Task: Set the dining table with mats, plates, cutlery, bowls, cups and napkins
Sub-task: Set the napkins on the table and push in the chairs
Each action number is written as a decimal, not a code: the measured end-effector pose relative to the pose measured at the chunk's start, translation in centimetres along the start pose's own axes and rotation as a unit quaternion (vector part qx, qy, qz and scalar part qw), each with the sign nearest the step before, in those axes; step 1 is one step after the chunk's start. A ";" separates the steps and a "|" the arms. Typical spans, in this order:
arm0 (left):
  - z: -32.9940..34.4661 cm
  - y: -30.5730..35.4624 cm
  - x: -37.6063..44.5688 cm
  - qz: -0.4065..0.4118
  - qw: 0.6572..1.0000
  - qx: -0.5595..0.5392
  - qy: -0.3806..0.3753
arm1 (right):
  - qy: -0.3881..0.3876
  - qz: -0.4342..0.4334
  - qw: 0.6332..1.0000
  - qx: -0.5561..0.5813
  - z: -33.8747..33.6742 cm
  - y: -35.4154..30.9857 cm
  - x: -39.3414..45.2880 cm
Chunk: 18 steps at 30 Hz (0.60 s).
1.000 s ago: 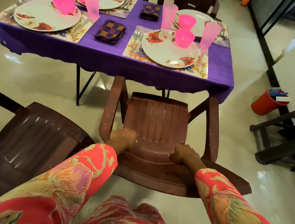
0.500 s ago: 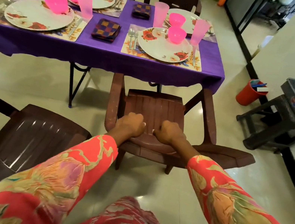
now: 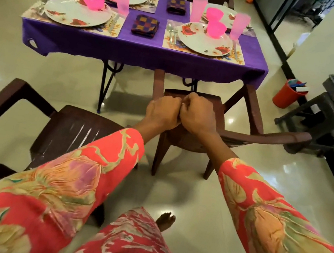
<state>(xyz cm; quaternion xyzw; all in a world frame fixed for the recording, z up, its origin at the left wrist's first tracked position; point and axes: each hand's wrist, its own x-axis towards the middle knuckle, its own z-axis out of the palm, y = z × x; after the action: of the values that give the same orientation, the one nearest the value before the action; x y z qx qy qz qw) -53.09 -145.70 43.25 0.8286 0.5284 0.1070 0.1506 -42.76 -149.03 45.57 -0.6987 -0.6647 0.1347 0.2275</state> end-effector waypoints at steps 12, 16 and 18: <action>-3.3 -13.8 -10.9 -0.118 0.989 0.074 -0.049 | -0.147 0.131 0.979 0.052 10.7 -11.0 -6.9; -3.8 -19.6 -13.9 -0.116 0.983 0.077 -0.120 | -0.253 0.137 0.957 0.014 16.3 -14.1 -8.7; -4.0 -22.5 -15.1 -0.119 0.980 0.083 -0.135 | -0.297 0.143 0.944 -0.004 18.7 -15.9 -9.1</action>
<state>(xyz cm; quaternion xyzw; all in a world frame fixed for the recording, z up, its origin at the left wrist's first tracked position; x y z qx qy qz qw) -79.77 -149.98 38.54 0.7765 0.6049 -0.0691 0.1626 -66.44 -155.21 36.33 -0.7156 -0.5958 0.3647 -0.0046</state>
